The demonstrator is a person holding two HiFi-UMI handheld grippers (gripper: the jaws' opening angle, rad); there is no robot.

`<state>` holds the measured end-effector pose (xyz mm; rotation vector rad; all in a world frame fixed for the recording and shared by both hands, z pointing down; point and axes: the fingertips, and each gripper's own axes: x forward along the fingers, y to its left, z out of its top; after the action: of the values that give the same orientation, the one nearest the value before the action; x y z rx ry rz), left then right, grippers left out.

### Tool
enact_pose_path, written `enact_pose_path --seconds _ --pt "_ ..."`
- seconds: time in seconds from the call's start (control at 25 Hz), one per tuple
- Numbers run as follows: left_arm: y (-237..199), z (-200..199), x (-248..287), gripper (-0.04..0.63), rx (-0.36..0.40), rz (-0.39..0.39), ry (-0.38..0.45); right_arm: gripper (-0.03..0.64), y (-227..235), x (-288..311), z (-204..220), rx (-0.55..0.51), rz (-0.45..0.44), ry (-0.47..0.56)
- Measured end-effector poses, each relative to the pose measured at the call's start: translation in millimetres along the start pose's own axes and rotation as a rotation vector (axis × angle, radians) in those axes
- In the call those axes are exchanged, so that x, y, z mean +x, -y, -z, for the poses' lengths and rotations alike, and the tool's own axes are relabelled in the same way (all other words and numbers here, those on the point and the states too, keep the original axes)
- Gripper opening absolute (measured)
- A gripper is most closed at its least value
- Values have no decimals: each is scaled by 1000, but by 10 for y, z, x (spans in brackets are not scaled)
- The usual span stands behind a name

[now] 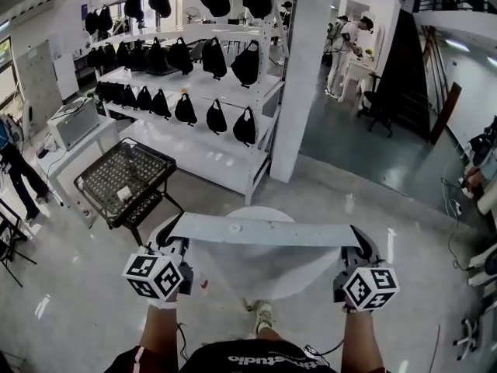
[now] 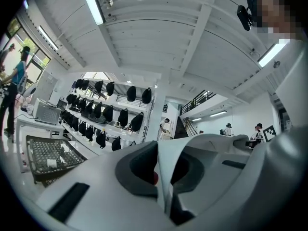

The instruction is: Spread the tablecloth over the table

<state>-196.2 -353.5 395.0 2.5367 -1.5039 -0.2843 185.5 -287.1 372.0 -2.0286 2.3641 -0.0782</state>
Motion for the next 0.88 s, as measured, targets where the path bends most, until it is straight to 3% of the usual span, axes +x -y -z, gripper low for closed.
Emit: enact_pose_path --seconds 0.88 --pt "-395 -156 1943 20 28 -43 -7 26 857 1943 -118 1 -54 -31"
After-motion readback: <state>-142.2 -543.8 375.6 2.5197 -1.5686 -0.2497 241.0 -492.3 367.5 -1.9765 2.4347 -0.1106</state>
